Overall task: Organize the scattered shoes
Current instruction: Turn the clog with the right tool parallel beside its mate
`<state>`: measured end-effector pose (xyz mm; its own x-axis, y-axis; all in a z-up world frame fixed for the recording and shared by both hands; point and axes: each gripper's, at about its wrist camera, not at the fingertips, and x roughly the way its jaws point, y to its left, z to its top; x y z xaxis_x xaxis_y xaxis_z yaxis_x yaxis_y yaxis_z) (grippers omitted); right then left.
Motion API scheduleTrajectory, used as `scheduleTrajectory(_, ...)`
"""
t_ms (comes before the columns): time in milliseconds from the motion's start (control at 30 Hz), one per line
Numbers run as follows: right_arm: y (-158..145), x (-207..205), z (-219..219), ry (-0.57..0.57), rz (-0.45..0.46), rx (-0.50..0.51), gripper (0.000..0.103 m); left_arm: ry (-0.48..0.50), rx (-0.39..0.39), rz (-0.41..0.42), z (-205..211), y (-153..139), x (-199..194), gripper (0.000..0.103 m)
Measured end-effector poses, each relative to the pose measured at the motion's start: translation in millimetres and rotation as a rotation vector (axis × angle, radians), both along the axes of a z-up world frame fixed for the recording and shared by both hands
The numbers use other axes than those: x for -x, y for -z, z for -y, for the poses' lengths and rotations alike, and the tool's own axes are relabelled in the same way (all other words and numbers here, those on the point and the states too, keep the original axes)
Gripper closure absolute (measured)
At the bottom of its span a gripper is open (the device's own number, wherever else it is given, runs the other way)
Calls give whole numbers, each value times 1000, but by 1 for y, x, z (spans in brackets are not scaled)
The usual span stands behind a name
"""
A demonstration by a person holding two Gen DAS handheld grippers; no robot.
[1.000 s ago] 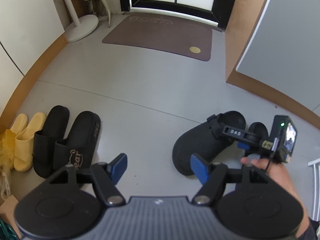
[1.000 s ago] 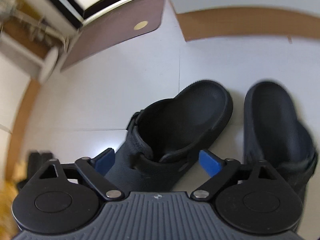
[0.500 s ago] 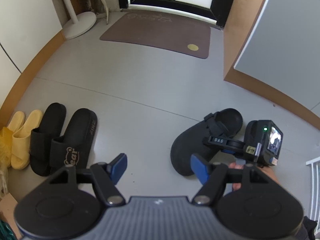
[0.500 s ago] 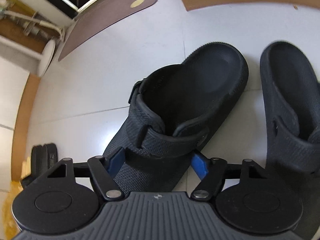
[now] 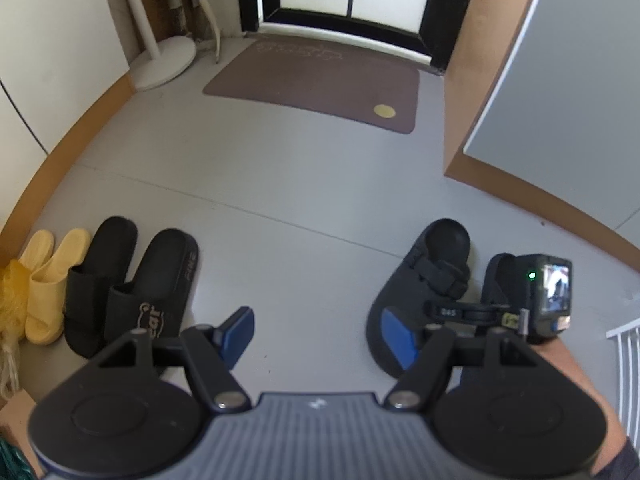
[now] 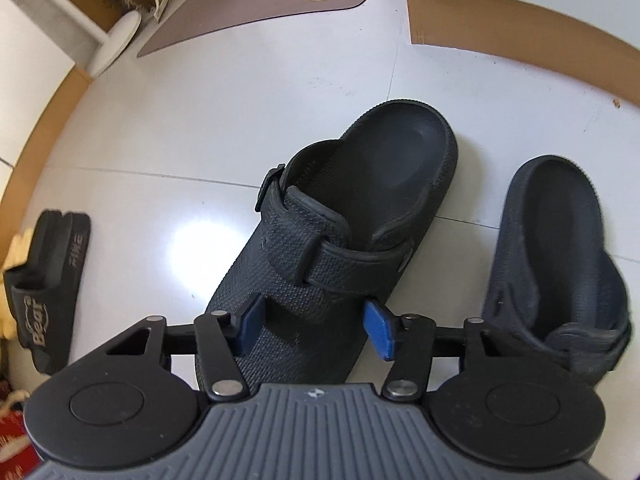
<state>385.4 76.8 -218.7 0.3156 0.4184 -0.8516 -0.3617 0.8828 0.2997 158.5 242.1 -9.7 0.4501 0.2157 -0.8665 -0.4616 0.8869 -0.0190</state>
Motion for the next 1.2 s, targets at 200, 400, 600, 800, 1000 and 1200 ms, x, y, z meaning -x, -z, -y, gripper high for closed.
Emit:
scheduleTrajectory(200, -10, 2, 8, 66, -7, 74, 35, -25, 28, 25, -15, -8, 10, 30)
scheduleTrajectory(400, 19, 6, 1, 85, -69, 18, 19, -26, 58, 41, -22, -10, 11, 30)
scheduleTrajectory(600, 25, 9, 7, 108, -69, -10, 30, -28, 102, 65, -19, -14, 7, 30)
scheduleTrajectory(800, 23, 20, 4, 130, -69, 36, 34, -9, 105, 69, -9, -14, 4, 30)
scheduleTrajectory(1000, 15, 30, -3, 154, -70, 117, 37, 17, 56, 84, 0, -22, 6, 30)
scheduleTrajectory(1200, 14, 38, 3, 212, -95, 138, 40, 30, 45, 85, -2, -23, 10, 30)
